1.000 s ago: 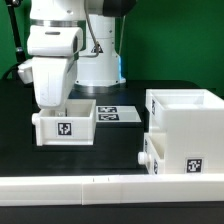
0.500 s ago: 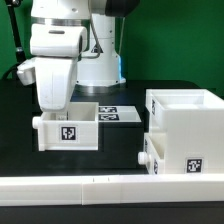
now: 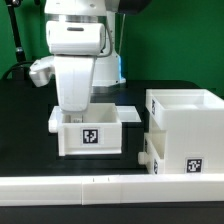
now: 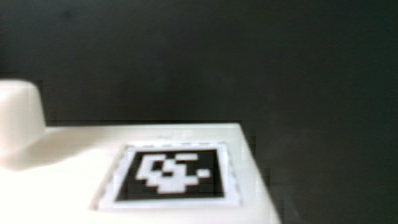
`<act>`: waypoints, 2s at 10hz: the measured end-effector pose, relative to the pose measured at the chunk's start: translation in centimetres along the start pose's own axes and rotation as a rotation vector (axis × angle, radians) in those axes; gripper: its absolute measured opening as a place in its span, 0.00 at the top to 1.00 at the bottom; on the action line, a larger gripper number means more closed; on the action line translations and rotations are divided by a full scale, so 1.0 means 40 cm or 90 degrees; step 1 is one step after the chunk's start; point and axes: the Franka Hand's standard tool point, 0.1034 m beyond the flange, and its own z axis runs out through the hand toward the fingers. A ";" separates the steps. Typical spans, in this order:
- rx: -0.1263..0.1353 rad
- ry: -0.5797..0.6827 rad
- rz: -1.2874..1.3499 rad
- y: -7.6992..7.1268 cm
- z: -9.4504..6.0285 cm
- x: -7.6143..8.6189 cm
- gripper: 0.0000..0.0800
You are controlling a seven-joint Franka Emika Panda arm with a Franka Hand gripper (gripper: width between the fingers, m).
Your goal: Assemble drawer
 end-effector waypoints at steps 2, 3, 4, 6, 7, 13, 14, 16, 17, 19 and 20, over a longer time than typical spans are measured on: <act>0.005 0.003 -0.008 0.016 0.004 0.018 0.95; 0.006 0.003 -0.004 0.013 0.007 0.012 0.95; 0.007 0.003 -0.004 0.013 0.007 0.013 0.95; 0.001 0.004 -0.012 0.017 0.004 0.027 0.95; -0.002 0.006 -0.016 0.027 -0.002 0.051 0.95; 0.005 0.012 -0.004 0.024 0.018 0.113 0.95; 0.005 0.012 -0.002 0.024 0.018 0.118 0.95; 0.004 0.013 0.000 0.024 0.015 0.124 0.95; 0.003 0.013 0.003 0.023 0.009 0.126 0.95; 0.004 0.012 0.010 0.019 0.006 0.130 0.95; 0.005 0.012 0.011 0.016 0.008 0.130 0.95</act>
Offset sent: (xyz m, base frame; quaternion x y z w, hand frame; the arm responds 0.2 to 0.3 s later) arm 0.0000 0.0000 0.0000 0.0000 0.0000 0.0000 1.0000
